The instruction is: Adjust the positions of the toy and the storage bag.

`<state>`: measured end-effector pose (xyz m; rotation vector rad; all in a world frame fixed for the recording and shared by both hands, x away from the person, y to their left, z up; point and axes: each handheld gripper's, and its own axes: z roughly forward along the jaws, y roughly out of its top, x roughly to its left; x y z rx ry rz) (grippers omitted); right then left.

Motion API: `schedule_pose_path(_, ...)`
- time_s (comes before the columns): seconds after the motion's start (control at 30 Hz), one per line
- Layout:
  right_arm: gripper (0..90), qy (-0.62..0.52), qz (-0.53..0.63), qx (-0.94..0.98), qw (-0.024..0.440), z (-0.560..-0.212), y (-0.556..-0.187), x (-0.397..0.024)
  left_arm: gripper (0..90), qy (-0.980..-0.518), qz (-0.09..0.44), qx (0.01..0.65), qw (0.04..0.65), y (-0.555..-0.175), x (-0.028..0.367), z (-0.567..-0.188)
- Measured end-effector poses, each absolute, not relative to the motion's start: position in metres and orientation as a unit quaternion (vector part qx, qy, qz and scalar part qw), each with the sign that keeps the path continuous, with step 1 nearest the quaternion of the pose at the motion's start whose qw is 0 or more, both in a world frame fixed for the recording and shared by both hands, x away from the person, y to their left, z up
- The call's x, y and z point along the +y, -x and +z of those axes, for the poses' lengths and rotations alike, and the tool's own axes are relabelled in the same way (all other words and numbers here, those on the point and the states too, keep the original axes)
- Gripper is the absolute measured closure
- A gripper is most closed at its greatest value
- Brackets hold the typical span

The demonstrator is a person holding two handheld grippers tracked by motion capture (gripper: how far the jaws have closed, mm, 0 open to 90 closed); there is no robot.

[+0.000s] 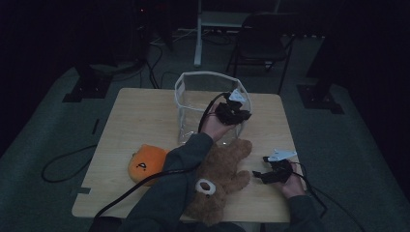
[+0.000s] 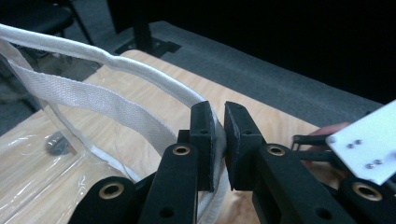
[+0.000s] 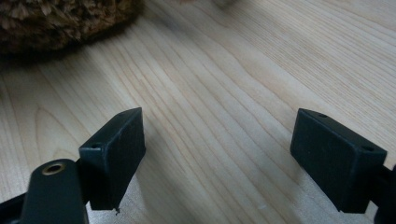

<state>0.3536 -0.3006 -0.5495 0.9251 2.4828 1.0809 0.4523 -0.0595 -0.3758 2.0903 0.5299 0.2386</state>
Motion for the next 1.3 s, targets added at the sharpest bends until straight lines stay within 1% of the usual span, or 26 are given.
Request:
schedule_pose_path(0.3, 17.2, -0.321, 0.374, 0.859, 0.139, -0.55, -0.354, -0.301, 82.9, -0.852, 0.067, 0.173, 0.49, -0.436, -0.076, -0.371)
schedule_pose_path(0.43, 17.2, -0.321, 0.374, 0.859, 0.139, -0.55, -0.353, -0.301, 81.7, -0.86, 0.058, 0.16, 0.481, -0.434, -0.081, -0.373)
schedule_pose_path(0.5, 17.2, -0.321, 0.374, 0.859, 0.139, -0.55, -0.353, -0.301, 77.1, -0.866, 0.062, 0.154, 0.473, -0.431, -0.081, -0.372)
schedule_pose_path(0.6, 17.2, -0.321, 0.374, 0.859, 0.14, -0.55, -0.353, -0.301, 62.2, -0.87, 0.075, 0.149, 0.464, -0.426, -0.076, -0.367)
schedule_pose_path(0.73, 17.2, -0.321, 0.374, 0.859, 0.14, -0.549, -0.353, -0.301, 53.4, -0.865, 0.101, 0.152, 0.468, -0.414, -0.058, -0.354)
schedule_pose_path(0.83, 17.2, -0.321, 0.374, 0.859, 0.14, -0.55, -0.353, -0.301, 51.0, -0.858, 0.116, 0.161, 0.474, -0.405, -0.04, -0.348)
schedule_pose_path(1.03, 17.2, -0.321, 0.374, 0.859, 0.14, -0.549, -0.353, -0.301, 48.9, -0.856, 0.136, 0.171, 0.469, -0.391, -0.006, -0.351)
schedule_pose_path(1.3, 17.2, -0.322, 0.374, 0.859, 0.14, -0.549, -0.353, -0.301, 48.3, -0.865, 0.15, 0.197, 0.436, -0.386, 0.029, -0.38)
